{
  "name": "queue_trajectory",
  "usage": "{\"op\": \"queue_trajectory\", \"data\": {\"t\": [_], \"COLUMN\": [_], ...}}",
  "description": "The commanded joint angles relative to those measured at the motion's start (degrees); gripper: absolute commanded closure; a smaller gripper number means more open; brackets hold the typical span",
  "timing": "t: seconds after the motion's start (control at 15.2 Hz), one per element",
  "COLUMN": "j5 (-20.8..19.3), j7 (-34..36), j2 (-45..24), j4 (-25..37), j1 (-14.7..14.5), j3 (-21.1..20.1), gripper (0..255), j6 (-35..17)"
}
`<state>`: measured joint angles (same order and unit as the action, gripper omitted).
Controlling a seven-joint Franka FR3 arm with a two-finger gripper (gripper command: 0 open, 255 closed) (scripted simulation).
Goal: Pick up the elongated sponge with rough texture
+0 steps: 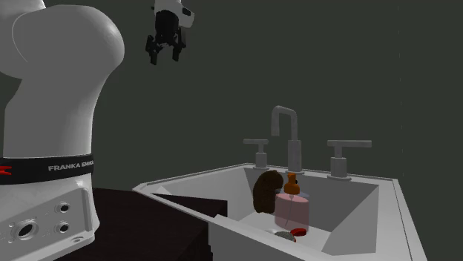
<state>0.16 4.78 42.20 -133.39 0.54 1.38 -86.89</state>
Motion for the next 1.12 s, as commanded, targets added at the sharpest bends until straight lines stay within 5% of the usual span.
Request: {"op": "queue_trajectory", "data": {"t": [0.0,1.06], "j5": [0.0,-15.3], "j7": [0.0,-30.76], "j2": [0.0,-12.65], "j4": [0.0,-11.24], "j1": [0.0,0.8], "j3": [0.0,16.62], "gripper": [0,0], "j6": [0.0,-25.69]}}
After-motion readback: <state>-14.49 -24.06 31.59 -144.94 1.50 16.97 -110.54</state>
